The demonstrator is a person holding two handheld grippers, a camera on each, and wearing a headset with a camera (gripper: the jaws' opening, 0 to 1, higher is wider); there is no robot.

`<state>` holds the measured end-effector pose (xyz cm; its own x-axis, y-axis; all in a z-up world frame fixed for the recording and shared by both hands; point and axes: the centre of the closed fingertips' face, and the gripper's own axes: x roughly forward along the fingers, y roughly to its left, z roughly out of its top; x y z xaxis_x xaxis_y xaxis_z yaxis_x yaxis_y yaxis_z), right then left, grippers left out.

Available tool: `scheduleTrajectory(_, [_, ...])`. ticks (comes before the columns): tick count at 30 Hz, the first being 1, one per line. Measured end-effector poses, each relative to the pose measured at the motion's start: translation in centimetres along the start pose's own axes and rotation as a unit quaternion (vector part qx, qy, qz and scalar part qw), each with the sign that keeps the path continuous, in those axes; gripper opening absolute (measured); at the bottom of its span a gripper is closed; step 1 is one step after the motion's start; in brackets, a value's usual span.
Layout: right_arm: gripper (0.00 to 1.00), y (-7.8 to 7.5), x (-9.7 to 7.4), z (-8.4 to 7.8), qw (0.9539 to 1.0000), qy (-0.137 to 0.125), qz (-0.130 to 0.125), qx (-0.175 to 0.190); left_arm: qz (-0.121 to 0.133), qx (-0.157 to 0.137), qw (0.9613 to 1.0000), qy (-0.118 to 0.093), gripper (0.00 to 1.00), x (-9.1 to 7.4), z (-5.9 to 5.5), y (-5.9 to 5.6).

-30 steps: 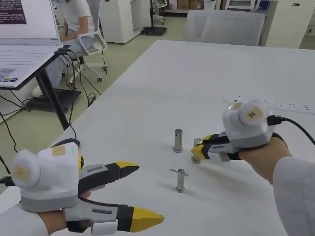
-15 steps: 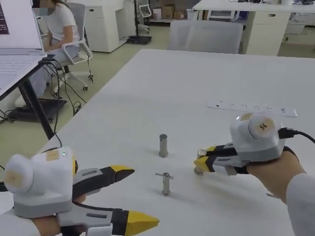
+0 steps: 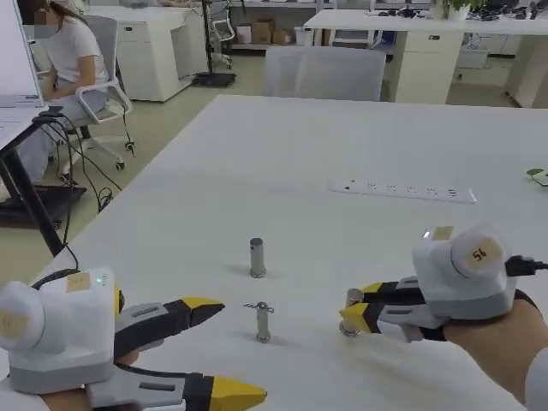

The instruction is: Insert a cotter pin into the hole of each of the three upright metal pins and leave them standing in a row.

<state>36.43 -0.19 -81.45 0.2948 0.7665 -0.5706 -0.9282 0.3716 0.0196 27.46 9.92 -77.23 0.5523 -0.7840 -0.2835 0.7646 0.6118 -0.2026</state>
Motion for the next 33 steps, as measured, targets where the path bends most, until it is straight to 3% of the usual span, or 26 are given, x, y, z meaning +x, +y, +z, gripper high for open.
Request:
scheduleTrajectory(8, [0.14,1.4,-1.4,-1.2,0.9999,-0.004,-0.011,0.01,-0.007,0.003,1.0,0.002,0.78,0.4,0.0,-0.5])
scheduleTrajectory(19, [0.14,2.9,-2.2,-2.7,0.9996,-0.002,-0.025,0.012,-0.018,0.004,0.9998,0.004,0.77,1.0,-0.2,-1.3])
scheduleTrajectory(33, [0.14,3.5,-2.9,-3.5,0.9995,0.001,-0.031,0.01,-0.03,0.005,0.9995,0.009,0.76,1.4,-0.2,-2.2])
